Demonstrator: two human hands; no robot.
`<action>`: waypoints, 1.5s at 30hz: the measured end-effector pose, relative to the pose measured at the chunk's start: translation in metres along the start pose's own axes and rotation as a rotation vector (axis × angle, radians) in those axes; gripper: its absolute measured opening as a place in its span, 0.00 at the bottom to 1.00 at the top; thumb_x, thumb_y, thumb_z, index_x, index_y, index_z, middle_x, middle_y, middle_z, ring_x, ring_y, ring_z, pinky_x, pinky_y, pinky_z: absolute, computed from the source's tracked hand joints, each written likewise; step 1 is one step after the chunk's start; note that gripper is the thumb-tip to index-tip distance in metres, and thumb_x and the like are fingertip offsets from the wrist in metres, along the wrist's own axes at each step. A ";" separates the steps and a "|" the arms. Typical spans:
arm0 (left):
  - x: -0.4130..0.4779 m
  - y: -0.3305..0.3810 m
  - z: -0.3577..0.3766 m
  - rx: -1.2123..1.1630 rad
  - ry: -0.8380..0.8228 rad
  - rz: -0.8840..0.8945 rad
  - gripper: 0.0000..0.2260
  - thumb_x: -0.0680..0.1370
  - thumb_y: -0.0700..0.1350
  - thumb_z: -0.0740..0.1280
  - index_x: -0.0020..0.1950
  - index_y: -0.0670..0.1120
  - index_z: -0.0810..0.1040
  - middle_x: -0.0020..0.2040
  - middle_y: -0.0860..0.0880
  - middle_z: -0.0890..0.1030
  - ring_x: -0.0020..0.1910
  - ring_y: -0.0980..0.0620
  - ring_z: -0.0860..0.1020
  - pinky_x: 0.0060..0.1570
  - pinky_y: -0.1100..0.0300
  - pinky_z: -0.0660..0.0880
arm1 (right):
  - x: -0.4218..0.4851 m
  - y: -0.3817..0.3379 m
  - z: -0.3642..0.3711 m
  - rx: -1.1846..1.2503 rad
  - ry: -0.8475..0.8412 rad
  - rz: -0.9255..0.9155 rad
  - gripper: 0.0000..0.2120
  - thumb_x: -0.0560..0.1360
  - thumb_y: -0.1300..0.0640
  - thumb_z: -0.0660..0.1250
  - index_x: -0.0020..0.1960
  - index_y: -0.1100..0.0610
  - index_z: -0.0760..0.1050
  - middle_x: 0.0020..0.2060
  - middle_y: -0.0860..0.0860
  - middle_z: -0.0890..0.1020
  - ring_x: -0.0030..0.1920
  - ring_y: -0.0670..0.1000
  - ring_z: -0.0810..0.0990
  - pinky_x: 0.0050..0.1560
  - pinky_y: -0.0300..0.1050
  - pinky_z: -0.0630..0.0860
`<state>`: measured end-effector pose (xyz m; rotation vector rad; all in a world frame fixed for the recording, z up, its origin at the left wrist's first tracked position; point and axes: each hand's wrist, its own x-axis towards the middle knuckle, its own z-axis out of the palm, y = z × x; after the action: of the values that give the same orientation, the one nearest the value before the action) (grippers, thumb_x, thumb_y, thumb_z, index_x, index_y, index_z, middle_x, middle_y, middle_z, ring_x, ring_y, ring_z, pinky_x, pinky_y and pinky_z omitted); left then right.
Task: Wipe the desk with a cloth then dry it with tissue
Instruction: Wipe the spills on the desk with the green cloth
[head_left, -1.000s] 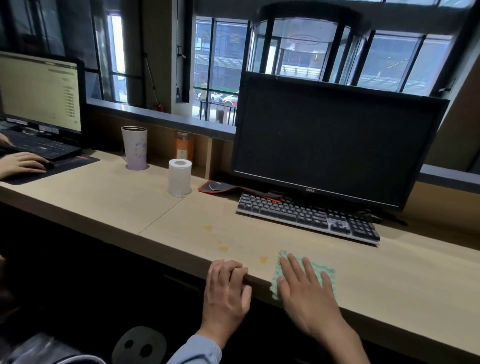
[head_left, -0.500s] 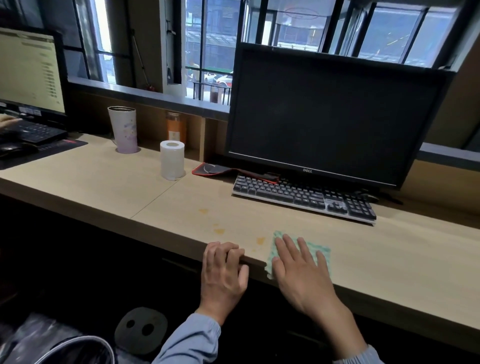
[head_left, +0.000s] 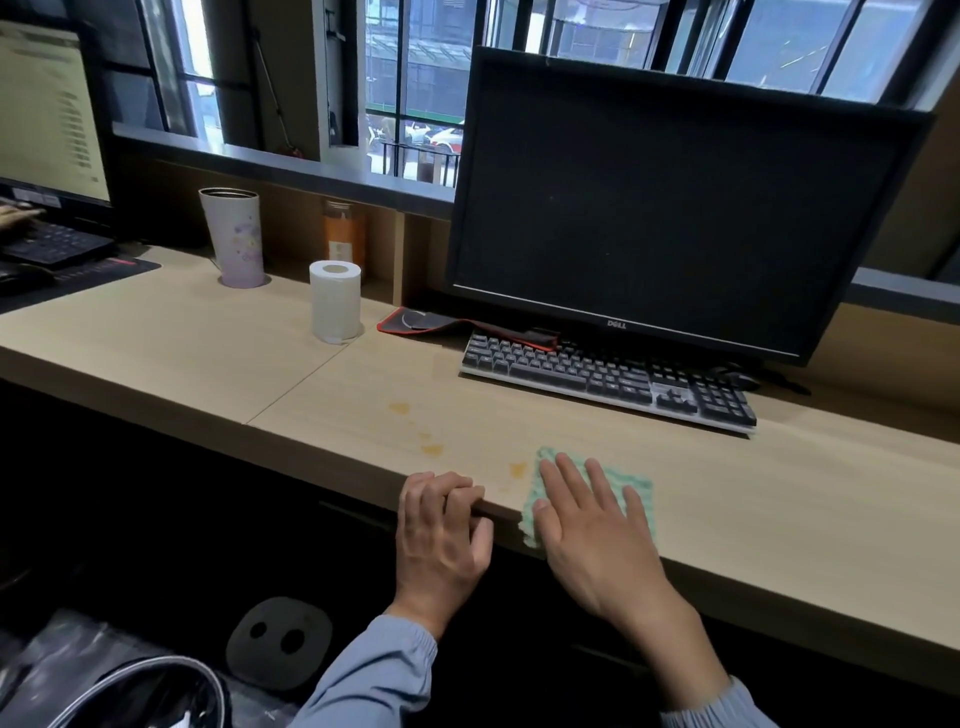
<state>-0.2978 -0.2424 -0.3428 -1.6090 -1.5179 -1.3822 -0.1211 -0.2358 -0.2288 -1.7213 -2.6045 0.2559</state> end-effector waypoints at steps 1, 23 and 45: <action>0.000 -0.001 0.001 0.002 0.003 0.002 0.14 0.72 0.43 0.67 0.57 0.46 0.71 0.57 0.46 0.71 0.57 0.42 0.72 0.73 0.49 0.63 | 0.006 0.001 -0.001 0.012 -0.004 -0.001 0.28 0.85 0.42 0.38 0.84 0.44 0.38 0.82 0.41 0.37 0.81 0.48 0.32 0.80 0.58 0.35; 0.001 -0.011 -0.001 0.002 -0.002 0.078 0.14 0.73 0.41 0.65 0.58 0.45 0.72 0.58 0.46 0.72 0.56 0.42 0.73 0.72 0.50 0.64 | 0.051 -0.011 -0.011 0.019 -0.085 -0.065 0.28 0.86 0.43 0.39 0.84 0.46 0.38 0.82 0.42 0.38 0.81 0.49 0.33 0.79 0.59 0.34; 0.003 -0.005 0.000 -0.001 0.026 0.002 0.14 0.71 0.39 0.65 0.57 0.45 0.73 0.55 0.45 0.74 0.54 0.40 0.74 0.69 0.50 0.66 | 0.119 0.038 -0.034 0.039 -0.110 -0.035 0.29 0.85 0.41 0.43 0.85 0.44 0.44 0.83 0.42 0.44 0.83 0.48 0.40 0.80 0.59 0.40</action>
<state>-0.3029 -0.2401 -0.3414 -1.5864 -1.5005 -1.3973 -0.1303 -0.1078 -0.2101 -1.6943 -2.6828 0.4088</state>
